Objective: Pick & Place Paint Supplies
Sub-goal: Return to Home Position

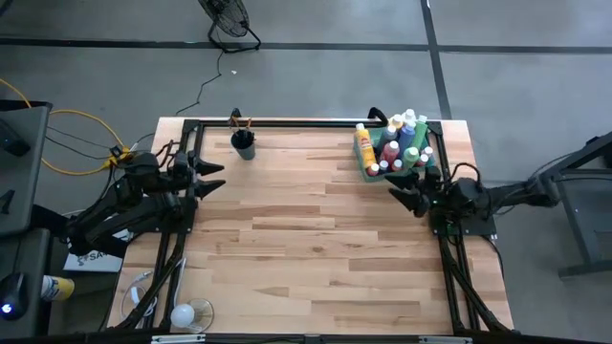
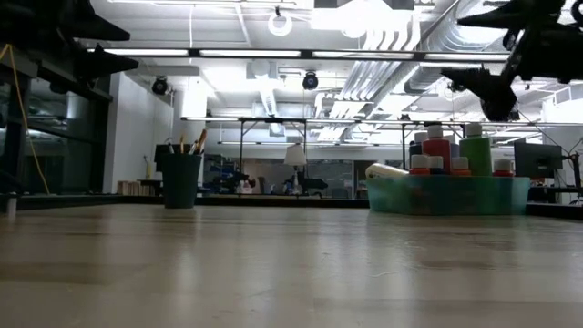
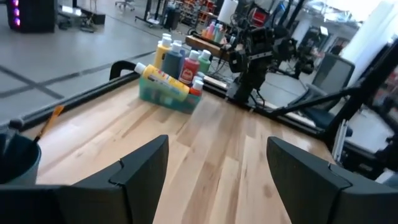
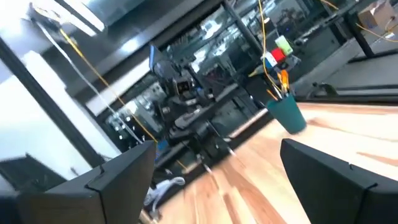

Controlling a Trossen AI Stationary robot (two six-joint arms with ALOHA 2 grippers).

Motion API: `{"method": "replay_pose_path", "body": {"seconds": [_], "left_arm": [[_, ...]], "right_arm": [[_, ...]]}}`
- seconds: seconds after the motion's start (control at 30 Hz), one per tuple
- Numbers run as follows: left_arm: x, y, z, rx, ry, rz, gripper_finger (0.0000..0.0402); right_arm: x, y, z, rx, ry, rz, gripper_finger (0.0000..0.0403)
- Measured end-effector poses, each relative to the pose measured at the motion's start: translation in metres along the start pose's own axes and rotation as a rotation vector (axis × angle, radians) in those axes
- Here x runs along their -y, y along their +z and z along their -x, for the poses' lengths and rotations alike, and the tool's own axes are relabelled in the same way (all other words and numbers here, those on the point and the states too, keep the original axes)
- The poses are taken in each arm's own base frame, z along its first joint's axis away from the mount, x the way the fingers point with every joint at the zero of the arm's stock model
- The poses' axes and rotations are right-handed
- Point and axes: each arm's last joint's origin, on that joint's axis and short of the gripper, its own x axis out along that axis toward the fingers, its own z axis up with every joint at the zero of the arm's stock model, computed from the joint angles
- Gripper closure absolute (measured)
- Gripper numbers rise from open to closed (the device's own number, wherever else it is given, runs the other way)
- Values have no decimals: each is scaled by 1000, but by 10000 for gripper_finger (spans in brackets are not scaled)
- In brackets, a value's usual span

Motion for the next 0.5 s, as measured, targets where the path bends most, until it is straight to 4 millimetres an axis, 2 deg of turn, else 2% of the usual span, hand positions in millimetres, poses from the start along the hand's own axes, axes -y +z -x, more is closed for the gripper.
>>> {"method": "replay_pose_path", "body": {"seconds": [0.13, 0.33, 0.5], "left_arm": [[-1, 0, 0, 2, 33, 89, 135], [-2, -3, -1, -25, 56, 162, 135], [0, -1, -1, -23, -17, 12, 135]], "right_arm": [[4, 4, 12, -7, 22, 17, 64], [10, -3, 10, -97, -3, 76, 64], [14, -3, 10, -124, 9, 129, 64]]}}
